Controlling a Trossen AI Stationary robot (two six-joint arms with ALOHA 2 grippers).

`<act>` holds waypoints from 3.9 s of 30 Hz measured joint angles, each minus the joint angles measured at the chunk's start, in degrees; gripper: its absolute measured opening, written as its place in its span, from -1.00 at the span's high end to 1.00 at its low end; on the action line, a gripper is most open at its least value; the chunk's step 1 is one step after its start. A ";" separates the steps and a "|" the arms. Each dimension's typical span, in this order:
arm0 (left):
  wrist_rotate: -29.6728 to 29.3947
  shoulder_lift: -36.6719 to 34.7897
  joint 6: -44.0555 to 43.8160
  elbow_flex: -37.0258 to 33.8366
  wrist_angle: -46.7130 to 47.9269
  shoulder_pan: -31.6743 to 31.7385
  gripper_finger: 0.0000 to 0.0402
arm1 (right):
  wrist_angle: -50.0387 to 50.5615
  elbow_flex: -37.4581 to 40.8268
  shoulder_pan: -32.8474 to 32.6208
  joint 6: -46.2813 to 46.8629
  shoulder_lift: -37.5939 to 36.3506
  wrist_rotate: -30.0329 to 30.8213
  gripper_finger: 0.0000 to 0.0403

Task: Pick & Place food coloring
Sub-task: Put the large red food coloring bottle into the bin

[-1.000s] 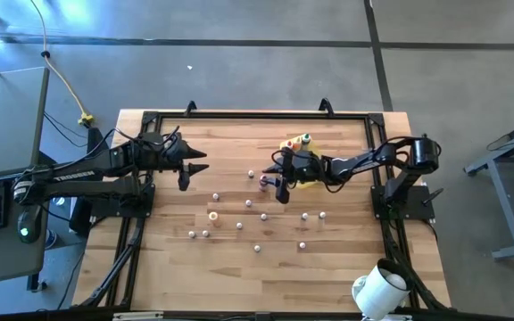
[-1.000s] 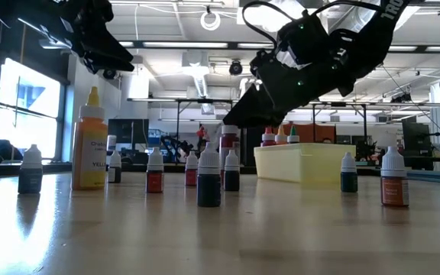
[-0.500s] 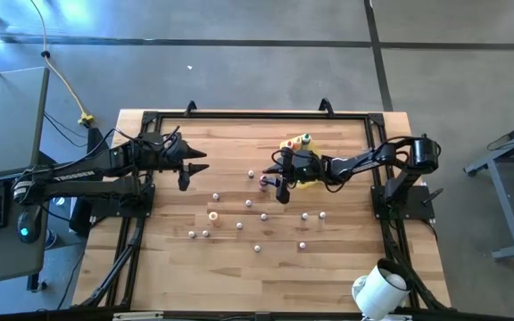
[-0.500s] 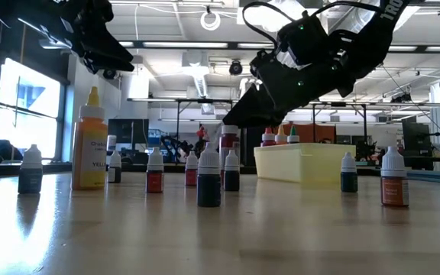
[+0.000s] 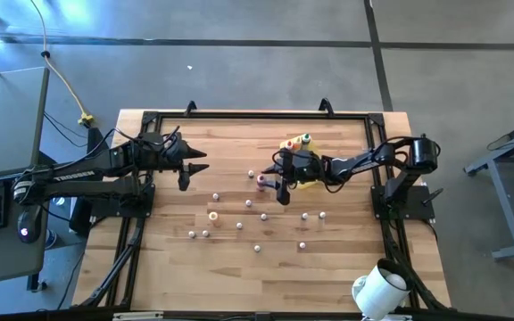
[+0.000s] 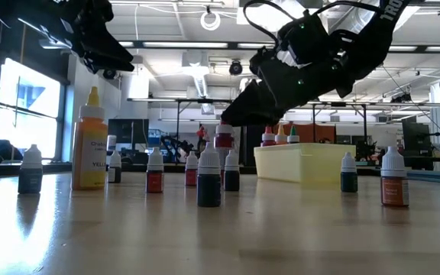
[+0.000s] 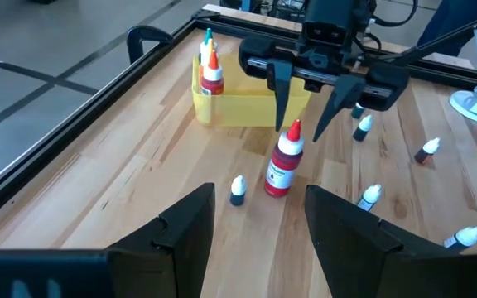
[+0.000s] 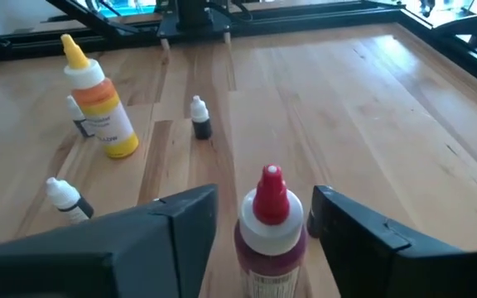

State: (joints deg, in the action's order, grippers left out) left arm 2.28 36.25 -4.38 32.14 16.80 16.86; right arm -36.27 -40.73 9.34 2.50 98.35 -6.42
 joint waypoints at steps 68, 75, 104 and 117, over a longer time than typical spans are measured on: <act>-3.32 0.00 0.01 0.00 -0.93 0.00 0.07 | -1.45 -0.21 -0.21 -0.20 -0.07 -1.53 -0.13; -3.28 -0.02 0.00 0.00 -3.64 0.00 0.07 | 0.17 -3.23 -0.24 -0.23 2.96 -1.16 -0.13; -2.89 0.00 0.00 0.00 -3.37 0.00 0.07 | 3.00 -4.44 0.03 2.50 1.60 -0.77 0.41; -2.89 0.00 -0.02 0.00 -3.34 0.00 0.07 | 39.50 -5.13 -3.30 0.13 -28.83 24.60 0.39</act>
State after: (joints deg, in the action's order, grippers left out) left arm -0.60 36.25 -4.40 32.14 13.45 16.86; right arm 3.23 -45.86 6.04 2.63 69.52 18.18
